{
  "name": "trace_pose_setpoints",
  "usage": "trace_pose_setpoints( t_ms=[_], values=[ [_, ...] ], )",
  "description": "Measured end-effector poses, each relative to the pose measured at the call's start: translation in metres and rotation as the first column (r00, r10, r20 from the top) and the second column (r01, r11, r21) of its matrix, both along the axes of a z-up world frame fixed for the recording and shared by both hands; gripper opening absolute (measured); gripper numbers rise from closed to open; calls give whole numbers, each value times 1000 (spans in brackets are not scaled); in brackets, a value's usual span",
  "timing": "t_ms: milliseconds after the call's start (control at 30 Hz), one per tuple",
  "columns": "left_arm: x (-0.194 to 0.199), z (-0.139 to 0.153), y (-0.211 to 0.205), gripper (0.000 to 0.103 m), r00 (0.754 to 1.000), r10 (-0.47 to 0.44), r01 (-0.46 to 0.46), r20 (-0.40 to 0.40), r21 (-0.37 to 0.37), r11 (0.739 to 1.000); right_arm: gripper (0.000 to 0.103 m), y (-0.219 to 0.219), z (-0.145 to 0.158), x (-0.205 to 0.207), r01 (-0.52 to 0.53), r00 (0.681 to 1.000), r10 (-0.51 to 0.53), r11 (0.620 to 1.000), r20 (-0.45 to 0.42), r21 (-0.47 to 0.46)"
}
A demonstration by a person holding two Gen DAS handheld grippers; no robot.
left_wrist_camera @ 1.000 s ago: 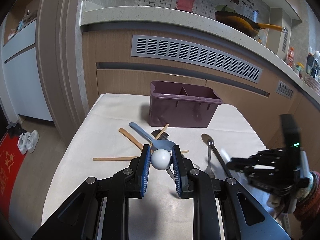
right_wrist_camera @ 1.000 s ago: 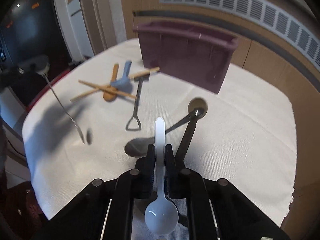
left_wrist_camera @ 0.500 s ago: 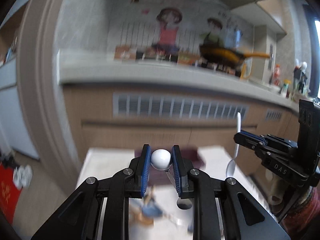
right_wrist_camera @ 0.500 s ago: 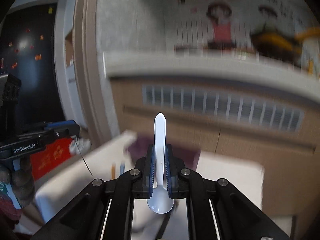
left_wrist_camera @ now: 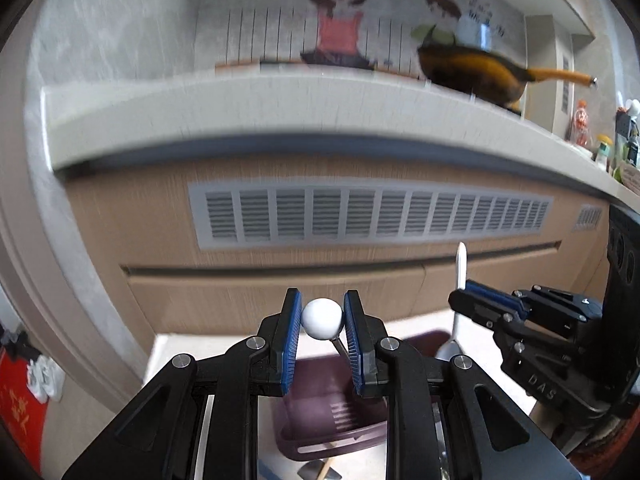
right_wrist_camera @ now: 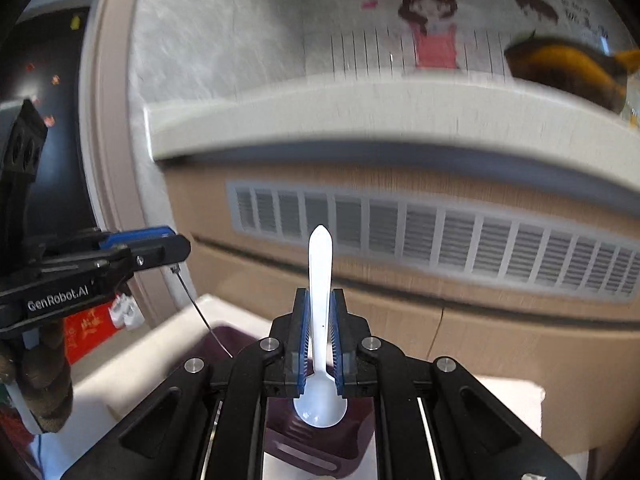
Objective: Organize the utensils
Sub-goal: 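Open both grippers to drop the spoons into the caddy, then withdraw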
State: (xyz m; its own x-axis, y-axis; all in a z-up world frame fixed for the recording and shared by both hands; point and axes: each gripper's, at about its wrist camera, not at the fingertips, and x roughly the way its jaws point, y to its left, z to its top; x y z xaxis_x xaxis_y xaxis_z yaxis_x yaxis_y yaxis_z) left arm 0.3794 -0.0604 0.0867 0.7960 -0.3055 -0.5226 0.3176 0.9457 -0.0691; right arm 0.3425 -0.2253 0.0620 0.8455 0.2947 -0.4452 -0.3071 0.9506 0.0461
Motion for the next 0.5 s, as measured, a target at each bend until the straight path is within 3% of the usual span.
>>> trace_pose_setpoints(
  t_ms=[33, 67, 133, 233, 333, 500],
  values=[
    [3, -7, -3, 25, 1000, -17, 18, -21, 4, 1000, 15, -2, -8, 4, -20, 999, 20, 1000, -35, 4],
    [6, -12, -5, 27, 998, -42, 42, -42, 9, 999, 25, -4, -14, 6, -29, 997, 30, 999, -67, 15],
    [2, -21, -7, 40, 996, -67, 68, -65, 16, 998, 33, -12, -18, 3, -32, 995, 36, 998, -93, 46],
    [-9, -21, -7, 45, 994, -88, 90, -58, 19, 996, 33, -21, -13, -20, -20, 998, 21, 999, -53, 29],
    [-37, -12, -2, 51, 997, -72, 71, 13, 25, 997, 37, -29, -8, -51, -36, 999, 36, 999, 8, 6],
    [-89, -19, 23, 61, 994, 10, -14, 110, 39, 999, 38, -21, -33, -98, -101, 993, 89, 981, -74, -167]
  ],
)
